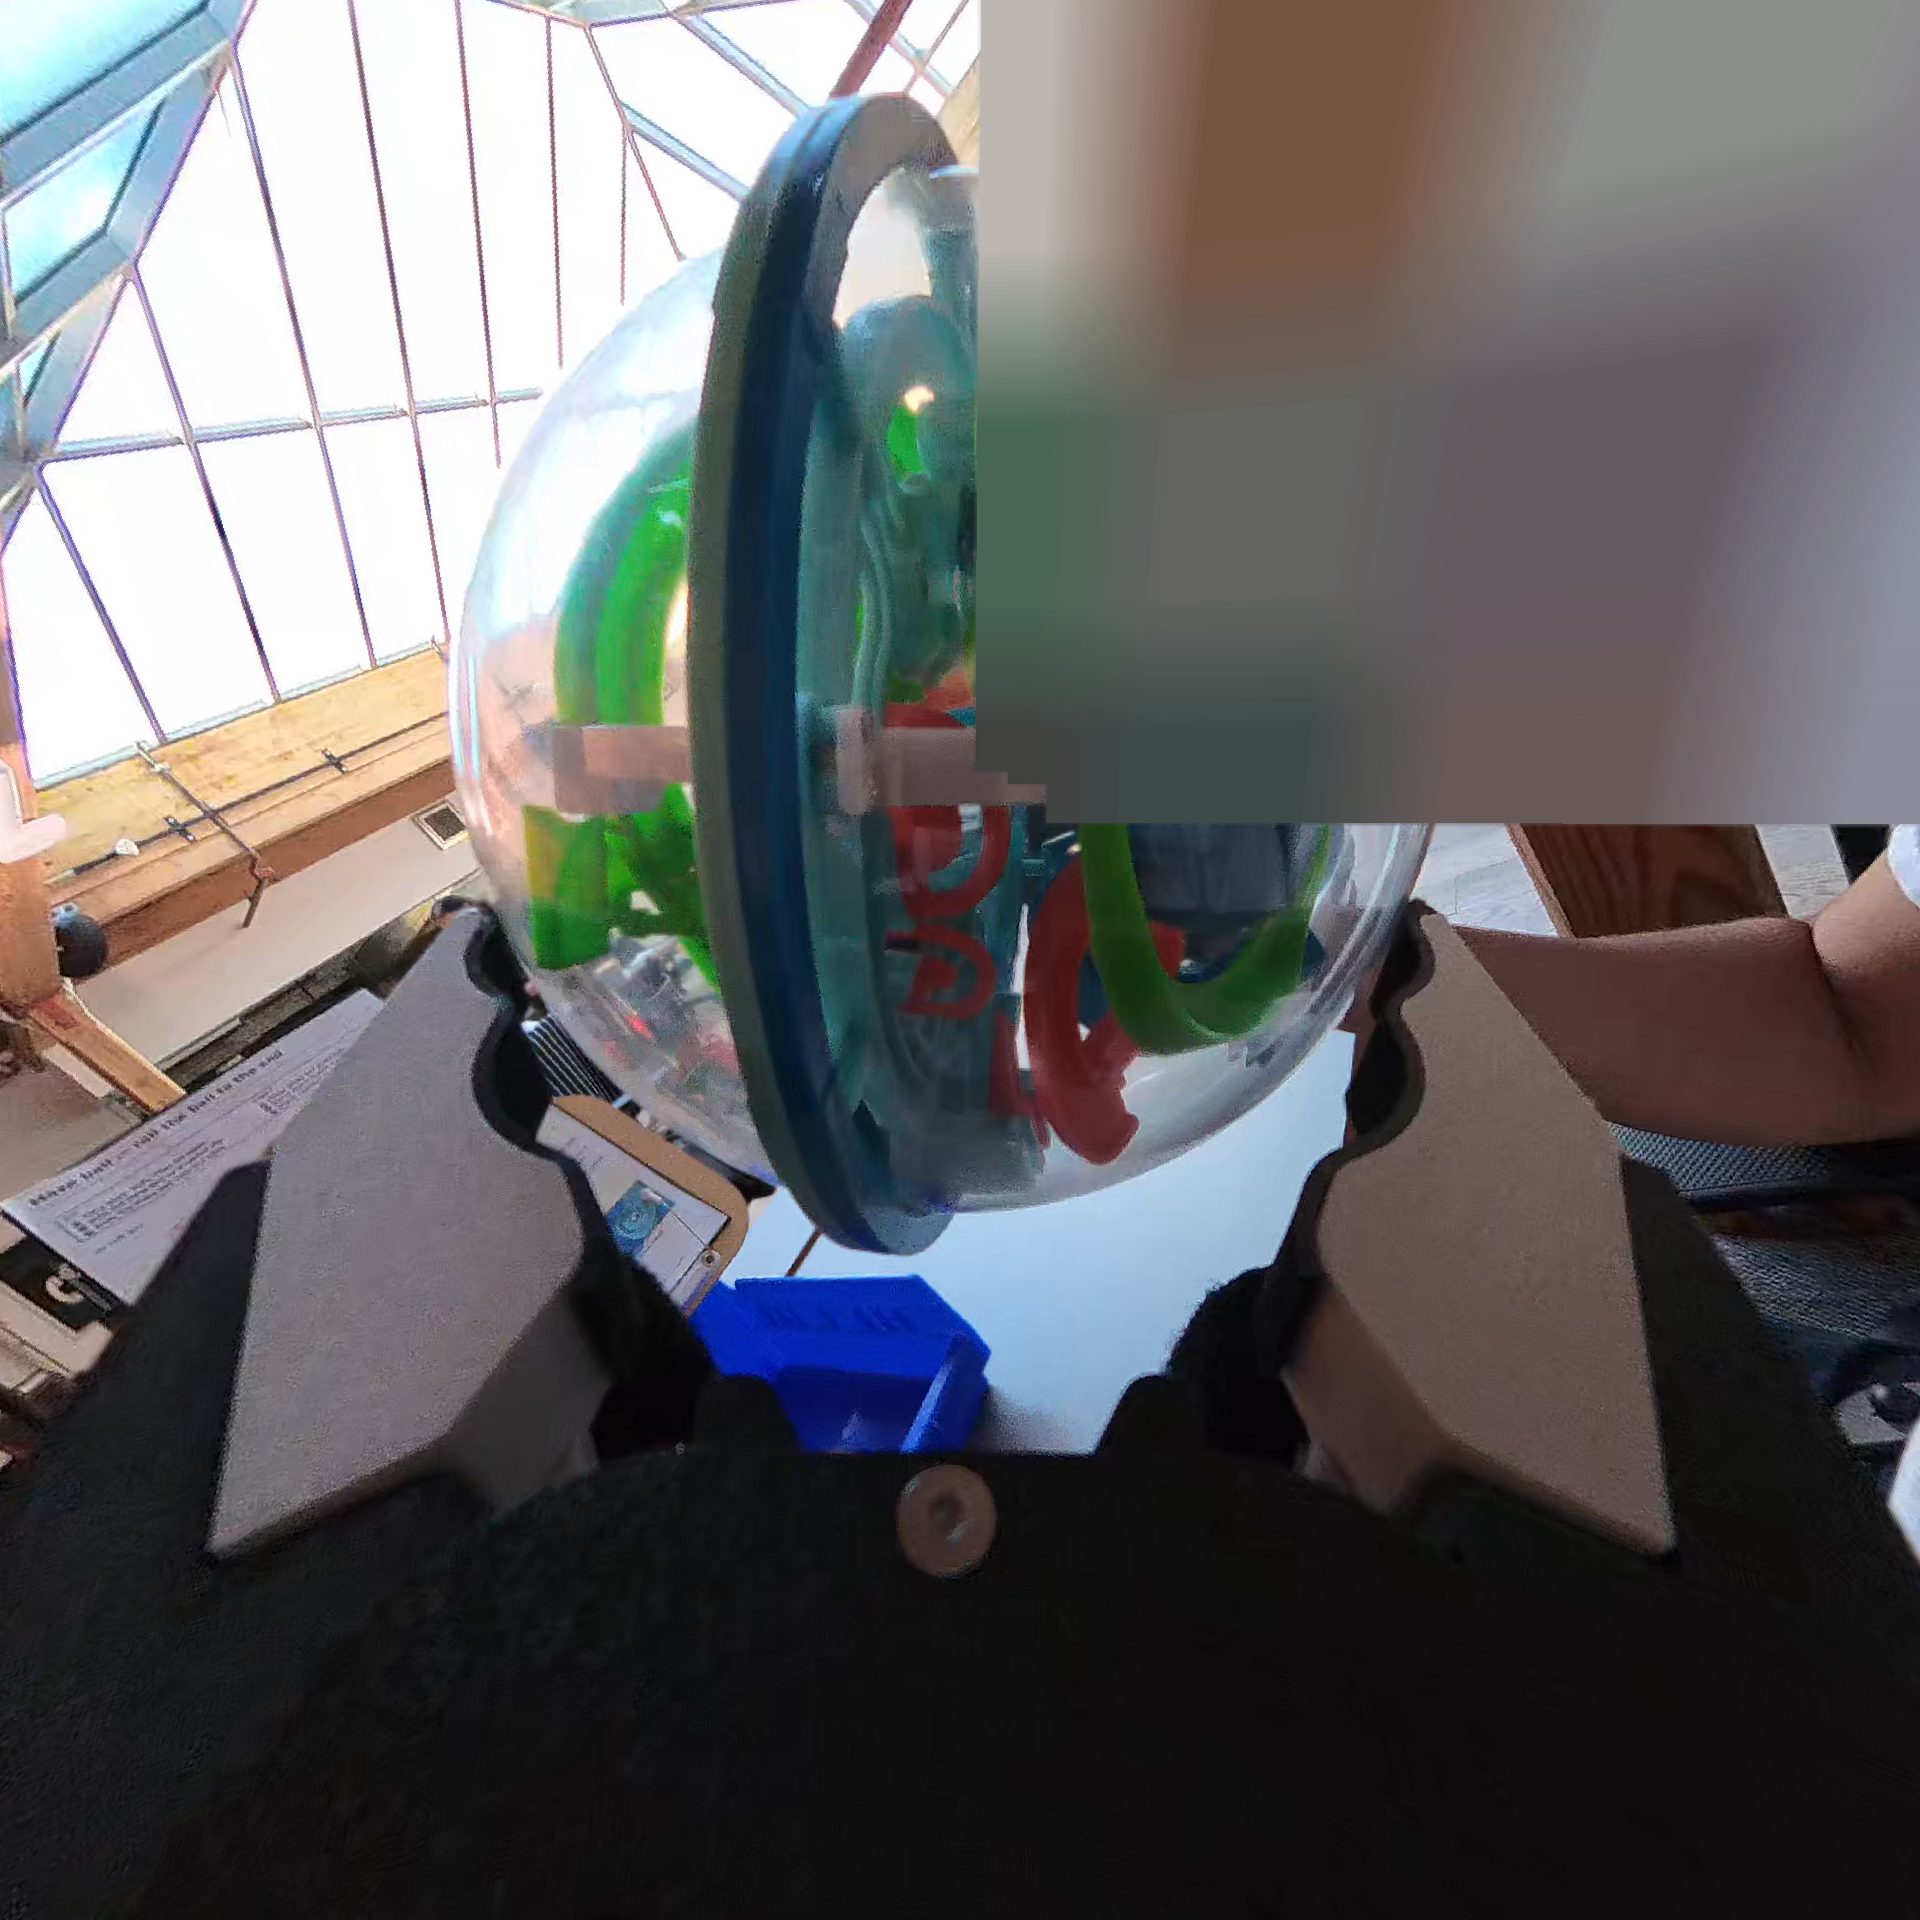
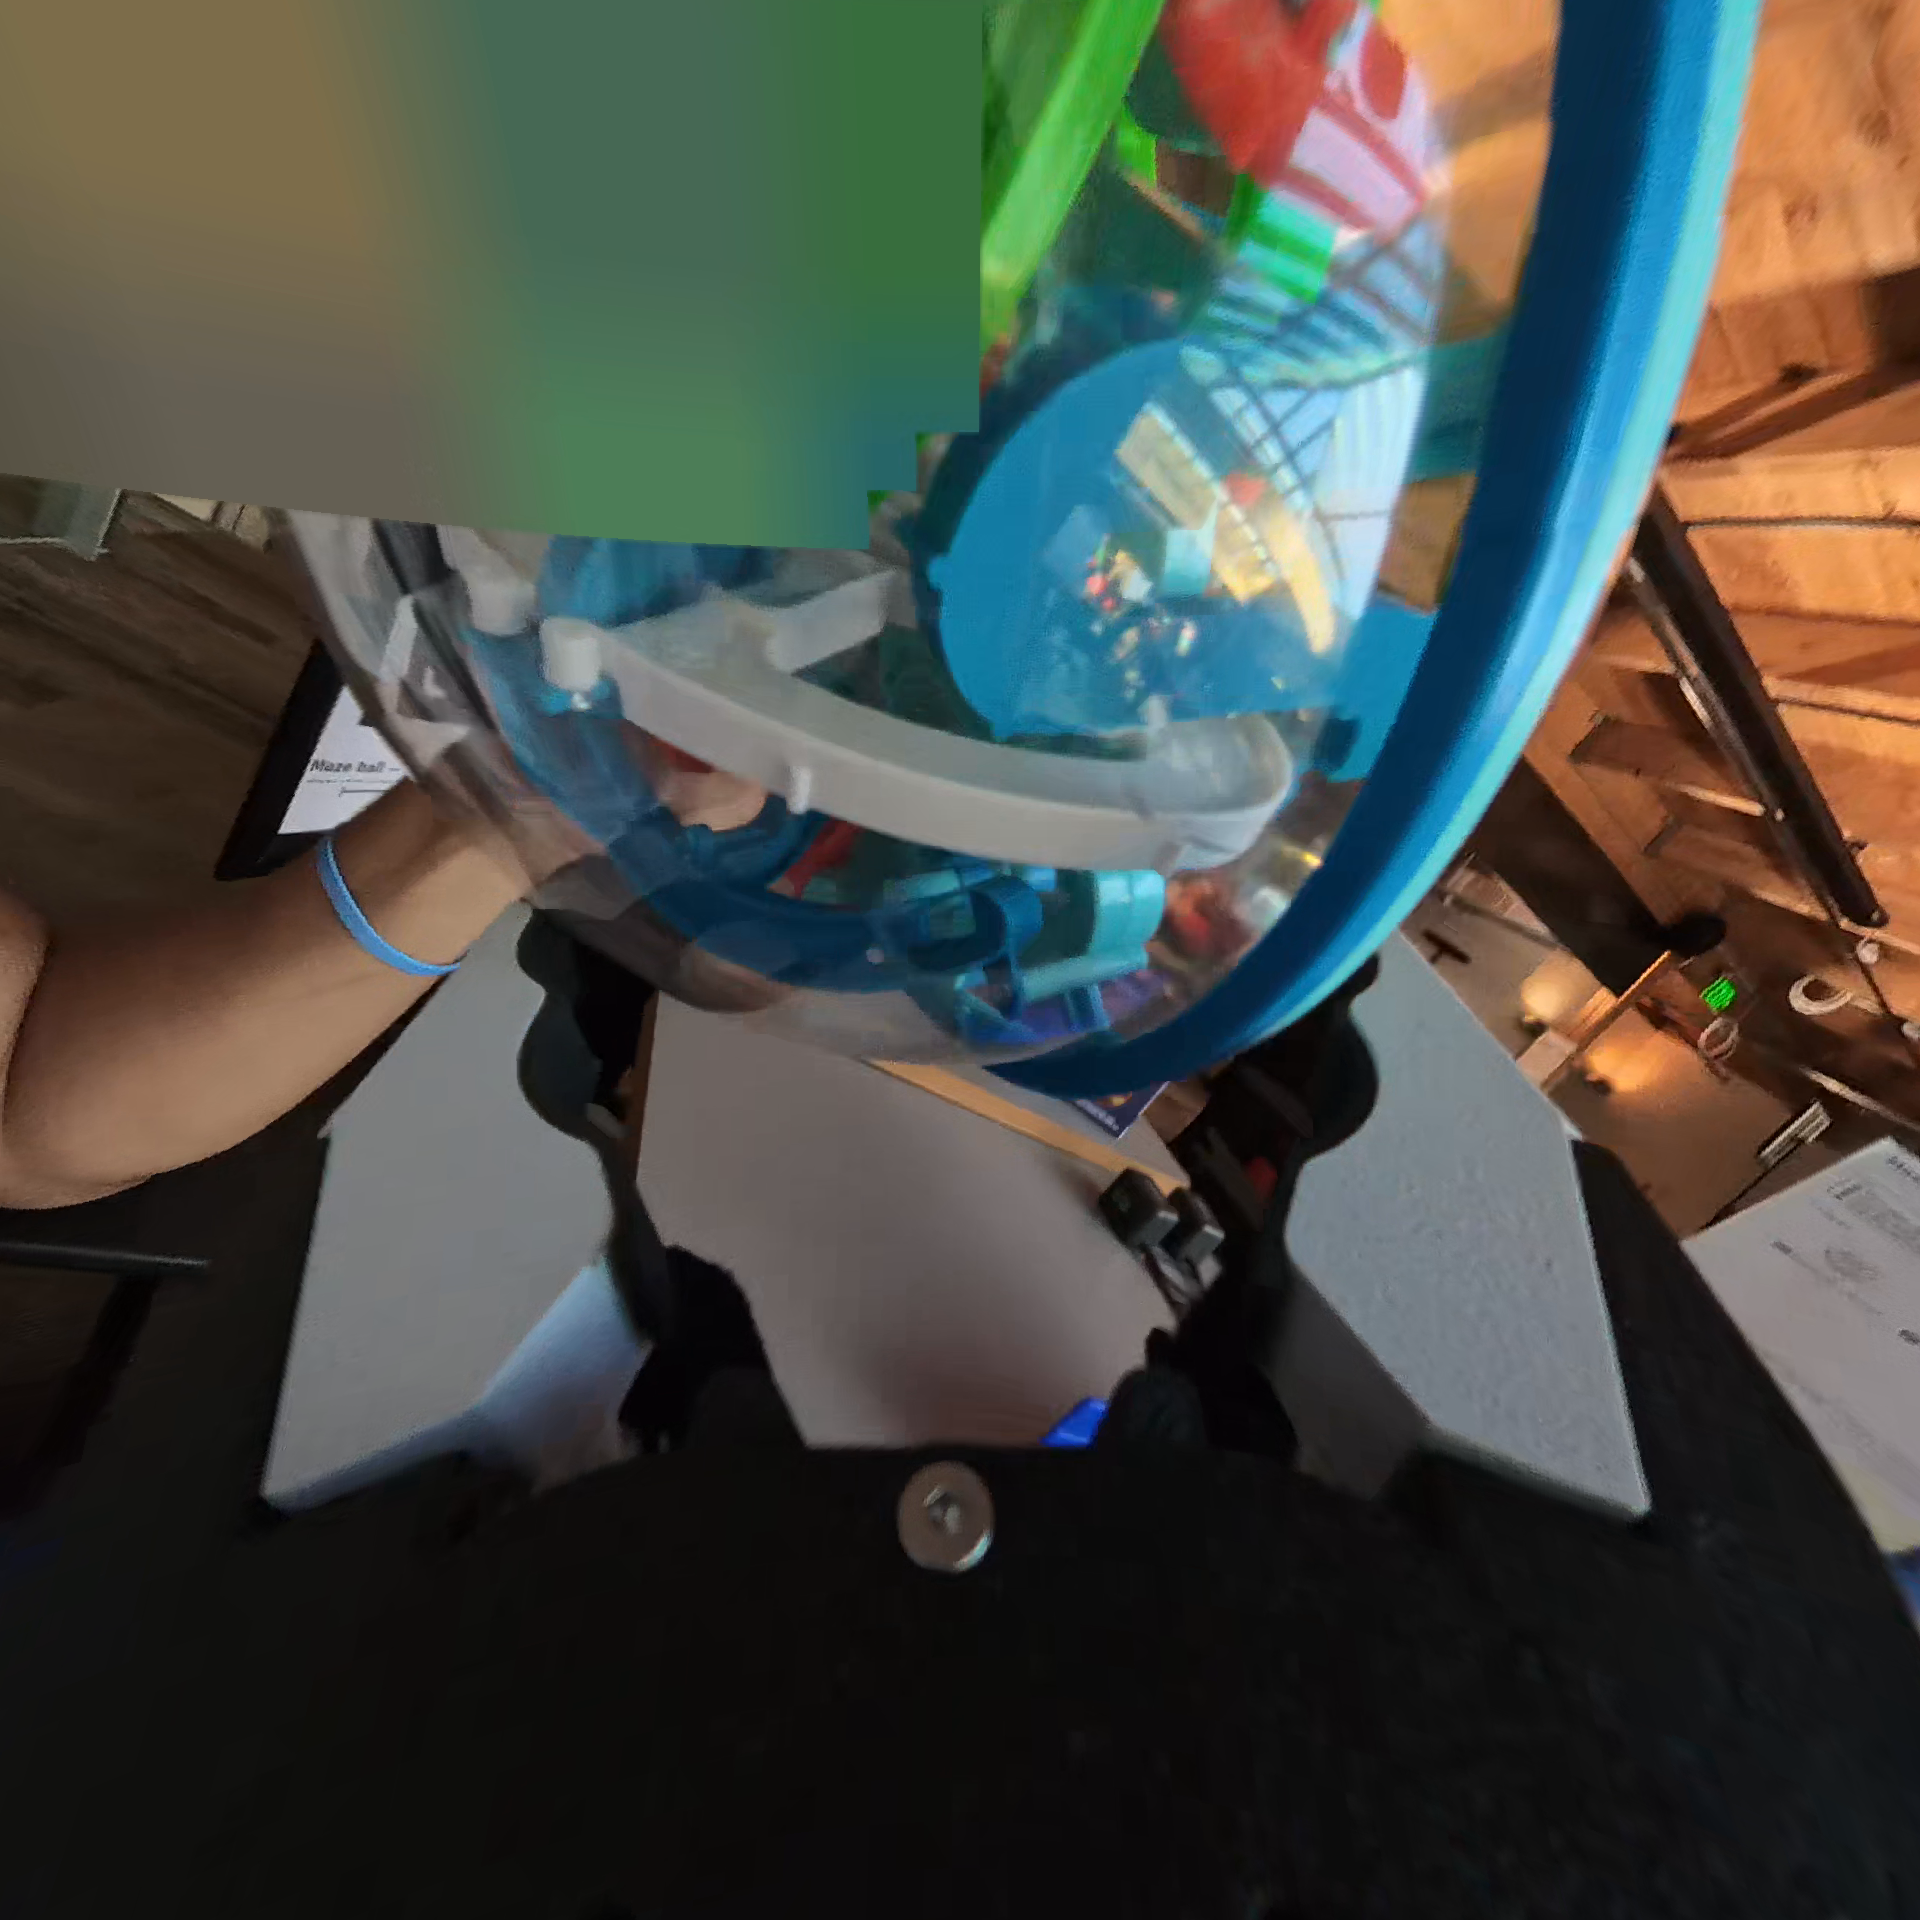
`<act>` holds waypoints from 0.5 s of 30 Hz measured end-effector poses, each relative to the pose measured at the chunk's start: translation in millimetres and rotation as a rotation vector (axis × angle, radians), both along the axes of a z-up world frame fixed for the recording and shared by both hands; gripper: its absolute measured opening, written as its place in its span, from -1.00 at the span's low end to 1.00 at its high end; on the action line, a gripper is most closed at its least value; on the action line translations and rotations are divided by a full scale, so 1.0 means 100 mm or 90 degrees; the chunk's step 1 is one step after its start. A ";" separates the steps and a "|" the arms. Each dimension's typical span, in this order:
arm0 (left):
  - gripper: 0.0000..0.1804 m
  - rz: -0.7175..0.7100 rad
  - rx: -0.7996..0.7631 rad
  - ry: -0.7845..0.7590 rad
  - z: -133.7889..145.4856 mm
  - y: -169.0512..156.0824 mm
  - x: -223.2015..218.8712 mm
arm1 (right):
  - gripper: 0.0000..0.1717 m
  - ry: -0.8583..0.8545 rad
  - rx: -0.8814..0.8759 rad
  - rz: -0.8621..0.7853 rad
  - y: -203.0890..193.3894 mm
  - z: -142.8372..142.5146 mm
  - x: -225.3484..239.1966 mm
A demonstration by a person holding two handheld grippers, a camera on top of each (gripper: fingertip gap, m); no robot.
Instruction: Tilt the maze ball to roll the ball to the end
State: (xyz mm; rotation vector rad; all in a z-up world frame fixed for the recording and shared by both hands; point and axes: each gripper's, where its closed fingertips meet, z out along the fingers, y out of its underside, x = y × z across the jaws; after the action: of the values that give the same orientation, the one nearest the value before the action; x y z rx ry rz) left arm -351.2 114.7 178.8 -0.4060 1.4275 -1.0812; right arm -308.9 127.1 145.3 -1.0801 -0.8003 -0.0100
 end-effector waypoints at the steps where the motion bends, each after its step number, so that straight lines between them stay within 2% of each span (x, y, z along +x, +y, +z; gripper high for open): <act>1: 0.71 -0.001 -0.003 0.007 0.02 0.00 0.01 | 0.62 0.011 -0.015 -0.001 0.02 -0.01 0.01; 2: 0.71 -0.006 0.013 0.005 0.04 -0.04 -0.01 | 0.62 0.016 -0.001 0.000 -0.01 0.02 0.01; 5: 0.71 -0.020 0.125 -0.022 0.19 -0.27 -0.13 | 0.62 -0.042 0.166 -0.008 -0.28 0.29 -0.10; 8: 0.71 -0.025 0.191 -0.030 0.59 -0.52 -0.18 | 0.61 -0.073 0.235 -0.034 -0.55 0.69 -0.16; 12: 0.71 -0.059 0.282 -0.099 1.18 -1.00 -0.34 | 0.61 -0.114 0.347 -0.021 -0.98 1.35 -0.28; 15: 0.71 -0.063 0.327 -0.128 1.45 -1.29 -0.45 | 0.61 -0.136 0.389 -0.021 -1.26 1.67 -0.38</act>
State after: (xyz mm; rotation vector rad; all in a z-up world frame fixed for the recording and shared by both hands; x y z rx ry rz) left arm -396.3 -13.9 324.1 0.1386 1.4908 -0.7676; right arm -347.4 1.3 312.2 -0.5151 -0.8923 -0.3814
